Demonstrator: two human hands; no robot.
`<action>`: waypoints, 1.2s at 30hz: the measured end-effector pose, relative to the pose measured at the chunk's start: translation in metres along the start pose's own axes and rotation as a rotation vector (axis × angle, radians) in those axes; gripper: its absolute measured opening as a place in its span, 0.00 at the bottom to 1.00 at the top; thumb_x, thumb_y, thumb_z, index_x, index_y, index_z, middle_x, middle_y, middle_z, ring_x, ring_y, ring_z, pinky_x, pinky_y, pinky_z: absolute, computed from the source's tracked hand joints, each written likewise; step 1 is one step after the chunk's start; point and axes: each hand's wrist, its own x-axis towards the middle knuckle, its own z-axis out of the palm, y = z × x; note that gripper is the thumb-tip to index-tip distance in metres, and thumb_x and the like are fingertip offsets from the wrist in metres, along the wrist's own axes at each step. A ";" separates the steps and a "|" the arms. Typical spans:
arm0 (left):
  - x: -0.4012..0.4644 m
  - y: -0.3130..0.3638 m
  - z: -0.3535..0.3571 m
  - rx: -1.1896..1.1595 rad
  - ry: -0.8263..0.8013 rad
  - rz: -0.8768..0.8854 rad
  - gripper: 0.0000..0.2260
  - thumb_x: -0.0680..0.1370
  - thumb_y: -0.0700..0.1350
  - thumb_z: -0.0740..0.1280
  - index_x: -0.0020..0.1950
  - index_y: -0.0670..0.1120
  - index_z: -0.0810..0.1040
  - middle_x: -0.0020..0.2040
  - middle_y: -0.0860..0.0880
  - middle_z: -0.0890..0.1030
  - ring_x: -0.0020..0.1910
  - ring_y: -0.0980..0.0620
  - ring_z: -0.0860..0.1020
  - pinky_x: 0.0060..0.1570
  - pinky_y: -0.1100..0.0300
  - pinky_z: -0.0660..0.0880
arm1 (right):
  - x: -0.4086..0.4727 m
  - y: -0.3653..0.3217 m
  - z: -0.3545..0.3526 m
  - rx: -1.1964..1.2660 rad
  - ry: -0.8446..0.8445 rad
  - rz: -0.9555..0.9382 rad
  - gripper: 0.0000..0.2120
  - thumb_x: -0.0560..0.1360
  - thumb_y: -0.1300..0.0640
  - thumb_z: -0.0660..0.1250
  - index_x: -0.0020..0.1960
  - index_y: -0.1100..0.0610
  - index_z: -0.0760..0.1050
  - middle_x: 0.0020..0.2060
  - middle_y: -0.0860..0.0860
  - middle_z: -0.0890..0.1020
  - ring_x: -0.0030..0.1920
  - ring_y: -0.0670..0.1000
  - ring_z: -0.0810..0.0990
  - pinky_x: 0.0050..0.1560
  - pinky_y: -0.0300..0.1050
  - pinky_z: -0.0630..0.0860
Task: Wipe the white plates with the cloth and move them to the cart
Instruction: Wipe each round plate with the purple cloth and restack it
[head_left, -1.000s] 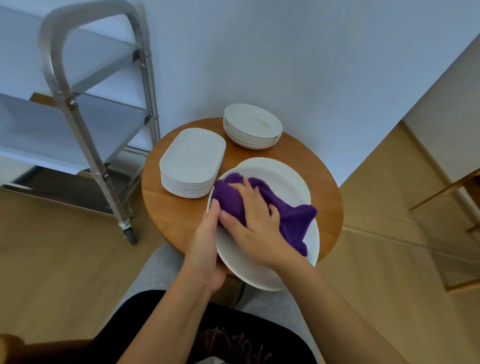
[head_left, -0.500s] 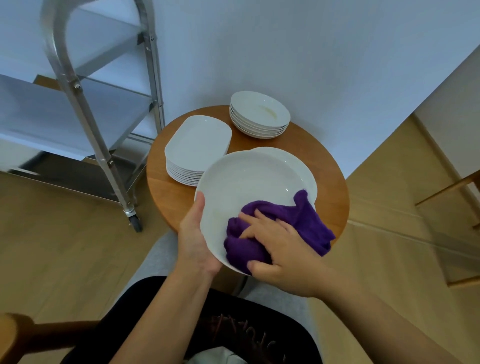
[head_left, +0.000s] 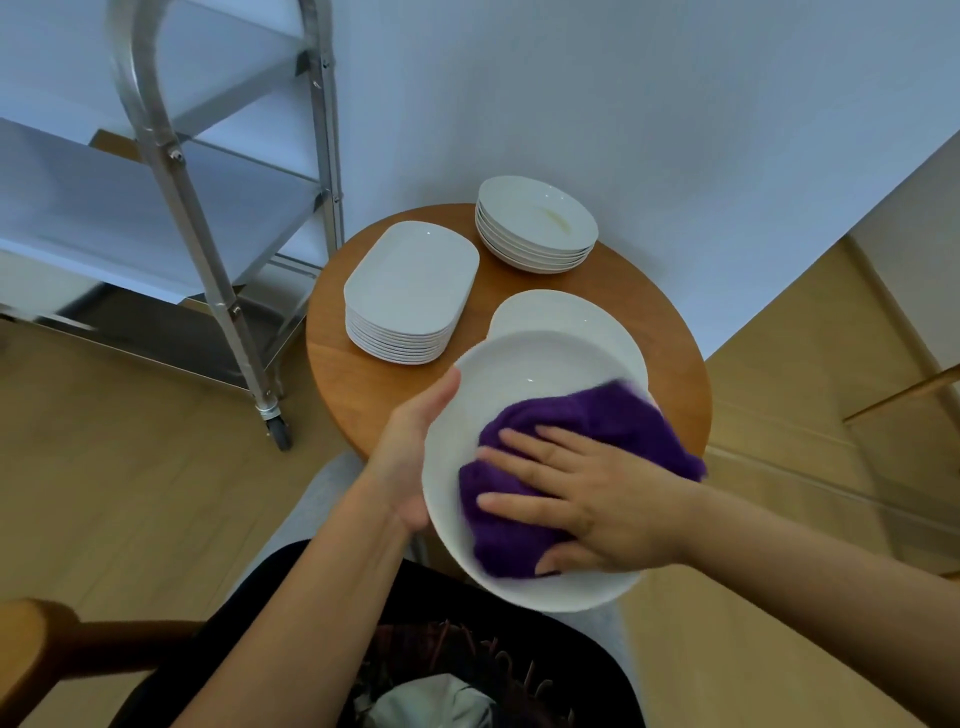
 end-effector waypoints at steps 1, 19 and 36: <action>0.001 -0.002 0.001 0.011 -0.006 -0.042 0.22 0.71 0.58 0.61 0.50 0.43 0.85 0.50 0.42 0.84 0.47 0.45 0.83 0.47 0.51 0.80 | 0.008 0.000 0.001 0.045 0.024 -0.059 0.29 0.79 0.40 0.51 0.76 0.49 0.51 0.75 0.55 0.61 0.74 0.57 0.58 0.72 0.59 0.52; 0.004 0.004 0.011 -0.063 0.147 0.380 0.11 0.79 0.53 0.57 0.51 0.53 0.78 0.42 0.49 0.85 0.40 0.48 0.84 0.33 0.55 0.80 | 0.006 0.039 0.004 0.195 0.020 0.725 0.35 0.74 0.29 0.36 0.71 0.46 0.26 0.77 0.48 0.41 0.73 0.46 0.31 0.70 0.49 0.28; 0.021 0.014 0.030 0.207 0.357 0.401 0.33 0.62 0.62 0.72 0.65 0.57 0.70 0.59 0.49 0.80 0.55 0.46 0.80 0.47 0.50 0.81 | 0.047 -0.042 0.010 0.762 0.679 0.943 0.32 0.73 0.62 0.69 0.73 0.48 0.61 0.47 0.39 0.79 0.47 0.44 0.80 0.43 0.28 0.74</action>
